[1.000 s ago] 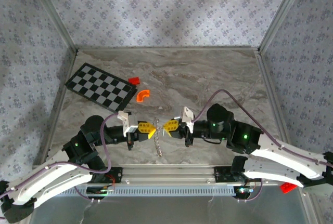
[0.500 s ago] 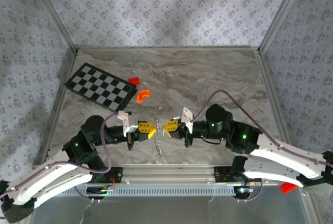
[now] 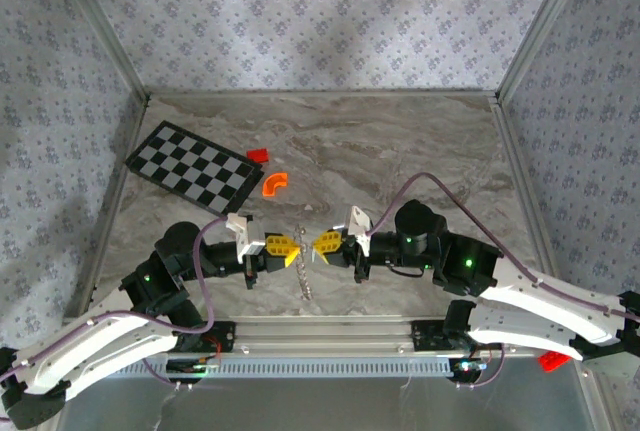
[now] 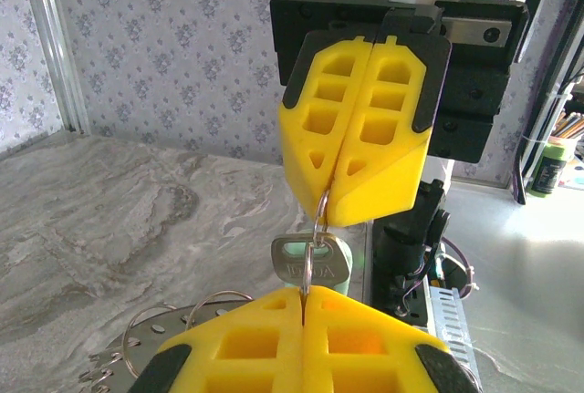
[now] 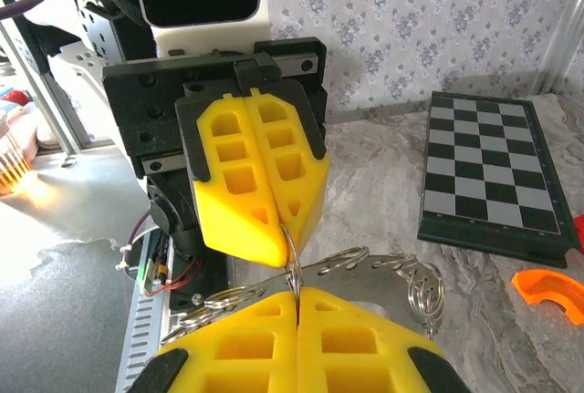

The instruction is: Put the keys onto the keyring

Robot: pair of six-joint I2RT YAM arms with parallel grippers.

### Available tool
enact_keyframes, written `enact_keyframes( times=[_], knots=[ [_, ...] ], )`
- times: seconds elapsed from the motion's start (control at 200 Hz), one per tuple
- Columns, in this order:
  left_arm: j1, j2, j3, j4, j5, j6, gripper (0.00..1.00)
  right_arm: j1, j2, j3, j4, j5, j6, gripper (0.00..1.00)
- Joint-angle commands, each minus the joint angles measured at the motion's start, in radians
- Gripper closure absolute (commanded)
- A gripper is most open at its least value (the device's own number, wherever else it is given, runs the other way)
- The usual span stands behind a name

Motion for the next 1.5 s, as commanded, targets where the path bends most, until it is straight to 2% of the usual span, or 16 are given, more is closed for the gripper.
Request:
enact_keyframes(
  times=[0.0, 1.494],
  knots=[
    [-0.005, -0.011, 0.0, 0.063, 0.006, 0.016, 1.0, -0.006, 0.004, -0.009, 0.022, -0.011, 0.016, 1.0],
    [-0.005, -0.004, 0.01, 0.047, 0.0, 0.024, 1.0, -0.005, 0.029, 0.003, 0.031, -0.029, 0.008, 1.0]
  ],
)
